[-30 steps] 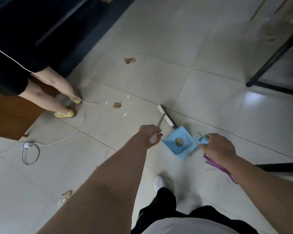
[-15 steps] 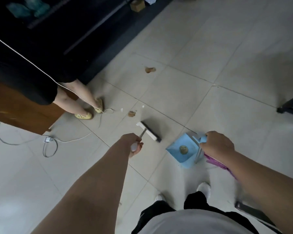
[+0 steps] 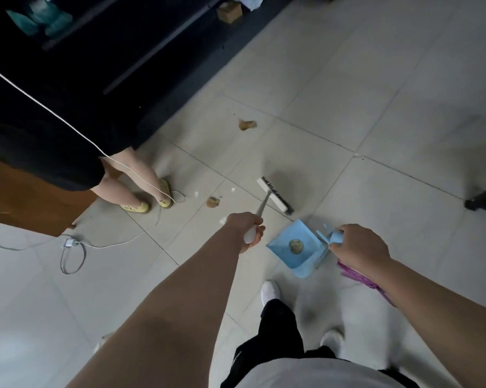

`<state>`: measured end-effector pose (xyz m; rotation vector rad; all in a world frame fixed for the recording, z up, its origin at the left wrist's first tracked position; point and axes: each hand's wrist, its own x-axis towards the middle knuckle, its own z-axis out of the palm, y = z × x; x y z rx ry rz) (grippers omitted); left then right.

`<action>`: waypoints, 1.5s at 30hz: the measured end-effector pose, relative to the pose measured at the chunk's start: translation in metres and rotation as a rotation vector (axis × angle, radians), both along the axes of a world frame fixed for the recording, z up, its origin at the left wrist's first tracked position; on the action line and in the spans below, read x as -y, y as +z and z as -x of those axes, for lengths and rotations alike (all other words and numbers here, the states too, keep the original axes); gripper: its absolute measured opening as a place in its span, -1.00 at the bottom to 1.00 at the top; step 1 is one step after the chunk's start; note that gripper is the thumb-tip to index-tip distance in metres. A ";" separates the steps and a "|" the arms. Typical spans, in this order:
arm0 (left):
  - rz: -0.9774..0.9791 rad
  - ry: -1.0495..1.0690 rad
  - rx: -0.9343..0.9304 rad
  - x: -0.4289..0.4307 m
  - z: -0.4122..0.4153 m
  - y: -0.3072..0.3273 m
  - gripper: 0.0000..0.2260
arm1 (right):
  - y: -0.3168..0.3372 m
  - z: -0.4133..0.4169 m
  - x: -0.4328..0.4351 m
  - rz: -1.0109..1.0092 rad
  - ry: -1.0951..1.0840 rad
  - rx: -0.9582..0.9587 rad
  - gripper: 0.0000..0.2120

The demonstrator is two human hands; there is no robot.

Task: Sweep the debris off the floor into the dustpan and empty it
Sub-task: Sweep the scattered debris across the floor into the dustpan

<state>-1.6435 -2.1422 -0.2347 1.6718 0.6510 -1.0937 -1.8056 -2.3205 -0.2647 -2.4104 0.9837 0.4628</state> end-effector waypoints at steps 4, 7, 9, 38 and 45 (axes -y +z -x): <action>0.026 -0.062 -0.026 0.028 -0.041 -0.019 -0.90 | -0.003 -0.040 0.009 0.005 -0.007 -0.012 -0.86; 0.014 -0.096 -0.054 0.039 -0.082 -0.030 -0.84 | -0.006 -0.077 0.015 0.036 0.018 -0.026 -0.82; 0.000 -0.083 -0.051 0.041 -0.113 -0.035 -0.83 | -0.007 -0.102 0.020 0.049 0.025 -0.033 -0.79; -0.049 0.839 -0.208 -0.086 -0.033 -0.023 -0.94 | -0.014 -0.187 0.049 -0.030 0.477 0.011 -0.89; -0.038 0.850 0.035 -0.039 -0.027 0.021 -0.80 | 0.002 -0.172 0.088 -0.045 0.446 0.072 -0.88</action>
